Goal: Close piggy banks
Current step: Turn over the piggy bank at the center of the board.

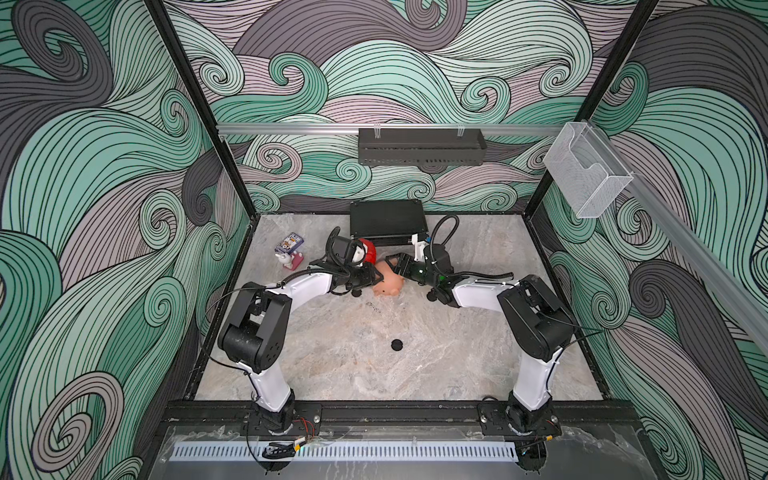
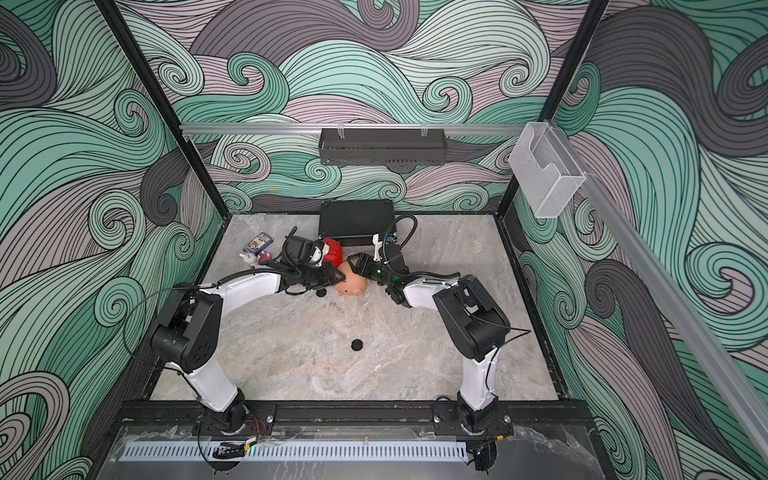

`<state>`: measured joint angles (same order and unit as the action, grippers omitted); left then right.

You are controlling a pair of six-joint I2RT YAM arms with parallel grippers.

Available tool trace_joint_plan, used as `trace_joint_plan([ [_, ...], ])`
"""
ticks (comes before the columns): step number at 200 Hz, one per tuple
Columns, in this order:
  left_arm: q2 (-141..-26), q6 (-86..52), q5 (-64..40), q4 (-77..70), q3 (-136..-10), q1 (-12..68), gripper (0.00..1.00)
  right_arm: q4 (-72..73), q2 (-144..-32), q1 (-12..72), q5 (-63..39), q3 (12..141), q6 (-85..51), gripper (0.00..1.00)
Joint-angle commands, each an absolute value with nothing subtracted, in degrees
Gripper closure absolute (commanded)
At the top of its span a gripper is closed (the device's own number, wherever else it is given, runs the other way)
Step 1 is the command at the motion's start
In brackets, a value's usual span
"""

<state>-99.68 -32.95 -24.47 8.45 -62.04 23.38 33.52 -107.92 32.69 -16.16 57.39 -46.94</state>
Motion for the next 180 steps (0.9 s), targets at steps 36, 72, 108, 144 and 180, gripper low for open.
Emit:
trace_joint_plan([
  [36, -104.20, -32.83, -21.72, 11.25, -61.52, 24.01, 0.64, 35.25, -104.94, 36.13, -21.58, 57.73, -47.90, 0.34],
  [72, -104.39, -32.46, -21.45, 11.60, -61.33, 23.65, 0.64, 33.59, -105.77, 36.18, -20.05, 58.71, -46.32, 0.34],
  [108, -103.99, -31.99, -21.49, 12.20, -61.52, 23.30, 0.63, 32.47, -108.00, 36.17, -18.07, 59.82, -44.66, 0.33],
  [144, -104.33, -31.99, -21.88, 12.05, -61.61, 23.15, 0.63, 32.42, -109.38, 36.19, -17.59, 59.52, -44.06, 0.32],
  [180, -104.68, -32.17, -22.09, 11.93, -61.47, 23.03, 0.63, 31.54, -109.71, 36.25, -16.46, 59.22, -43.62, 0.30],
])
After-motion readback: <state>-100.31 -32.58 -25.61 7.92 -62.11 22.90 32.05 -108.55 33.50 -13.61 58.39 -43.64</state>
